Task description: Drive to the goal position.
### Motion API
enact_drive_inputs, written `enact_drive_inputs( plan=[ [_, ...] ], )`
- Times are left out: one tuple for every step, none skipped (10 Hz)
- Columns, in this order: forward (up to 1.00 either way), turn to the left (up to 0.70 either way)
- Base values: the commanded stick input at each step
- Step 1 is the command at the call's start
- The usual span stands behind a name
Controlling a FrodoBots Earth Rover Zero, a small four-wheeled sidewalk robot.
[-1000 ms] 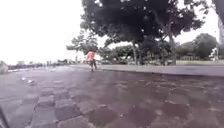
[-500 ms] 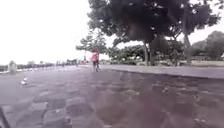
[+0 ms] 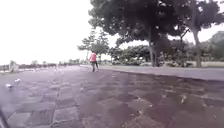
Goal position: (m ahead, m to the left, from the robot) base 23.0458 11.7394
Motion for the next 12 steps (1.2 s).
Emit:
enact_drive_inputs(
  plan=[
    [1.00,0.00],
    [1.00,0.00],
    [1.00,0.00],
    [1.00,0.00],
    [1.00,0.00],
    [1.00,0.16],
    [1.00,0.38],
    [1.00,0.34],
    [1.00,0.03],
    [1.00,0.00],
    [1.00,0.00],
    [1.00,0.00]
  ],
)
